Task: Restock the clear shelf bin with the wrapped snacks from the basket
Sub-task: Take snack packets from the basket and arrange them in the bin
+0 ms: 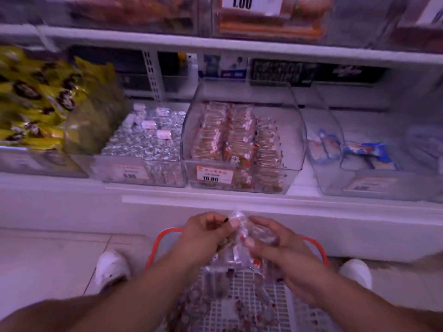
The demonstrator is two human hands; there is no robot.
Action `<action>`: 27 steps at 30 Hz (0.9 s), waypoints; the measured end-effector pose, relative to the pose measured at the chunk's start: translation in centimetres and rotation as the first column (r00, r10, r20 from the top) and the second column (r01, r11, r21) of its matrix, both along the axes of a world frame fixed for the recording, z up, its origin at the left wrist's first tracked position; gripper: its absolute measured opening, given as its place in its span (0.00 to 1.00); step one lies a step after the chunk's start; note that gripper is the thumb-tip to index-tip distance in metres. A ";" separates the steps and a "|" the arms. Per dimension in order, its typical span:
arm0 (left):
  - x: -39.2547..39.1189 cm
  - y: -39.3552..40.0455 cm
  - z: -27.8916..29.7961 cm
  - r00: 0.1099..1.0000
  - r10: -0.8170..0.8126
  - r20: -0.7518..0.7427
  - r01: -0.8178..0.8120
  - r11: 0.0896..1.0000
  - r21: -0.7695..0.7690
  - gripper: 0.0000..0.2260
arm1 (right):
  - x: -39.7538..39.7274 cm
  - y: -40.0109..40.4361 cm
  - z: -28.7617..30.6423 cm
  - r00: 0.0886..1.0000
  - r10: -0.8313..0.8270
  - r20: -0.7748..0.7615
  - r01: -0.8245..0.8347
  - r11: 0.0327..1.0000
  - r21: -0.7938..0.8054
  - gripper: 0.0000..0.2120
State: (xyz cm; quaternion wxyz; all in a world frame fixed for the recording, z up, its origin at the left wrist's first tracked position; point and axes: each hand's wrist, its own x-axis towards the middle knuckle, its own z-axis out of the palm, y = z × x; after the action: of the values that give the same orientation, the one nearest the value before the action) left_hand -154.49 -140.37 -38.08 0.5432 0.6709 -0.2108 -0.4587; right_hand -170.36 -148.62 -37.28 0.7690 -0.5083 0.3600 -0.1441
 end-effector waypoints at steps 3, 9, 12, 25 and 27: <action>-1.7 -0.9 -0.5 0.973 0.172 -0.156 -0.168 0.985 0.042 0.10 | 1.3 1.0 -0.9 0.990 -0.106 -0.098 0.076 0.959 -0.273 0.18; -0.5 -2.2 -1.1 0.895 0.133 -0.426 -0.098 0.990 0.103 0.11 | 2.5 -1.1 -1.6 0.951 -0.292 -0.105 0.265 0.939 -0.218 0.12; 0.0 -2.7 -1.1 0.890 0.124 -0.439 -0.103 0.992 0.071 0.06 | 3.1 -2.7 -1.8 0.948 -0.279 -0.152 0.225 0.927 -0.300 0.06; -1.7 -3.8 0.0 0.906 0.230 -0.356 -0.235 0.972 0.030 0.18 | 3.7 -1.2 -2.8 0.922 -0.027 -0.386 -0.364 0.275 -0.890 0.32; -0.9 -3.6 0.3 0.905 0.250 -0.343 -0.255 0.966 0.032 0.15 | 3.6 -0.9 -2.1 0.910 0.080 -0.408 -0.410 0.323 -0.853 0.37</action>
State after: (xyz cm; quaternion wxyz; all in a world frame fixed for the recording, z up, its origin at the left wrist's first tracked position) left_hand -155.42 -143.98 -37.77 0.6311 0.5980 -0.0270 -0.4933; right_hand -166.79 -149.48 -39.40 0.2986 -0.9146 0.2423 -0.1247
